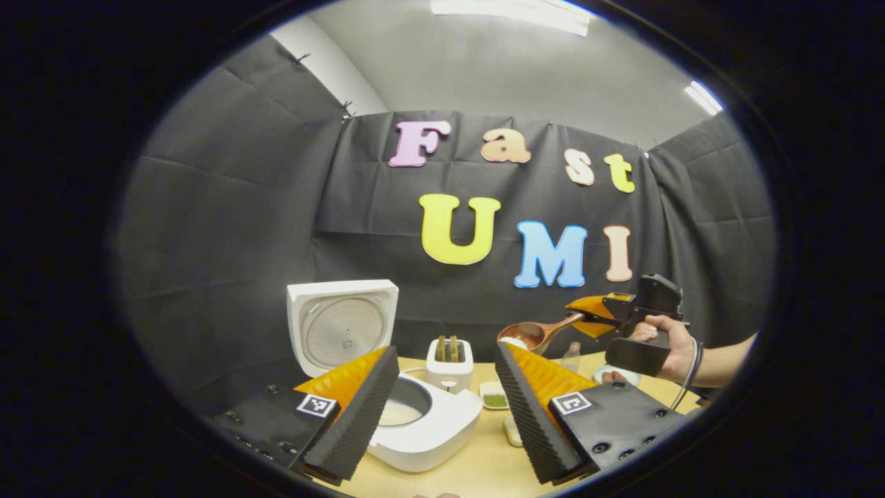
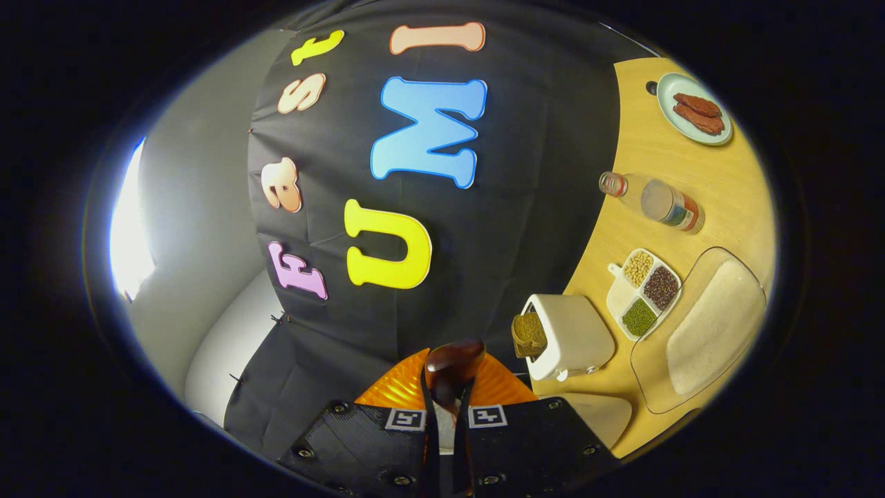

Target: Close the left gripper, press the button to open the rice cooker; take a wooden spoon from the chopstick holder with the right hand, scoop a spoonful of rice and pour it into the rice cooker, then put the wooden spoon back into the chopstick holder.

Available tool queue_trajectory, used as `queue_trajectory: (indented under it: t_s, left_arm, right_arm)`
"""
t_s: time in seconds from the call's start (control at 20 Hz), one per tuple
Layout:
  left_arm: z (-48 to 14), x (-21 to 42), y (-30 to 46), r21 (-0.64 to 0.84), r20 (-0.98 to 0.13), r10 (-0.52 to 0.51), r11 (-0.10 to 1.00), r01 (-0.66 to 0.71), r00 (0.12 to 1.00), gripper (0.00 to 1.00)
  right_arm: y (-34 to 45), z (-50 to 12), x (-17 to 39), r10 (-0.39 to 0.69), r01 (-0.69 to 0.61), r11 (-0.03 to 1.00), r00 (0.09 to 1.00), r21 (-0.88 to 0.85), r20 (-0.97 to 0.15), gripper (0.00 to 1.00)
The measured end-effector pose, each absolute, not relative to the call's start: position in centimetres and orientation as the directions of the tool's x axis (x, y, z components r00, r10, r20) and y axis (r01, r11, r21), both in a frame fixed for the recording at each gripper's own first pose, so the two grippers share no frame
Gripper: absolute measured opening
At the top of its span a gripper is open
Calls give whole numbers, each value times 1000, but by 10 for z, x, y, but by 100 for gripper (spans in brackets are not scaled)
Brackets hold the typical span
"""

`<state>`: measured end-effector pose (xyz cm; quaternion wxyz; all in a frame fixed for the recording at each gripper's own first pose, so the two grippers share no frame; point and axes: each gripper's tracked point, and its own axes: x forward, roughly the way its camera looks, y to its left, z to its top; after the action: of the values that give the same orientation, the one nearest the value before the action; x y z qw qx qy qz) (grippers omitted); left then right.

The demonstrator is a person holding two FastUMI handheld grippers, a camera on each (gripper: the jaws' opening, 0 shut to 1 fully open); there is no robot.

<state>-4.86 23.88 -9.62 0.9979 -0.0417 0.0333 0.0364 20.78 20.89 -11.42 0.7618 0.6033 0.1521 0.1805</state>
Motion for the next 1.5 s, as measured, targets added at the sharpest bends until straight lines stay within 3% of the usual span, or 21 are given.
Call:
queue_trajectory:
  t_s: [0.35, 0.95, 1.3, 1.5]
  left_arm:
    - [-109, -62, 264, -64, -92, 100, 992, -107, 991, 96]
    - [-130, -87, 299, -78, -128, 136, 986, -147, 982, 98]
    - [-139, -96, 307, -82, -155, 178, 978, -192, 972, 98]
    - [-143, -101, 306, -102, -147, 183, 975, -199, 972, 97]
  right_arm:
    - [281, -129, 224, 526, -106, 281, 848, 954, -61, 8]
    - [408, -173, 256, 612, -248, 570, 765, 783, -203, 8]
    - [472, -210, 259, 608, -458, 777, 724, 432, -326, 8]
    - [504, -200, 238, 647, -645, 753, 692, 130, -319, 8]
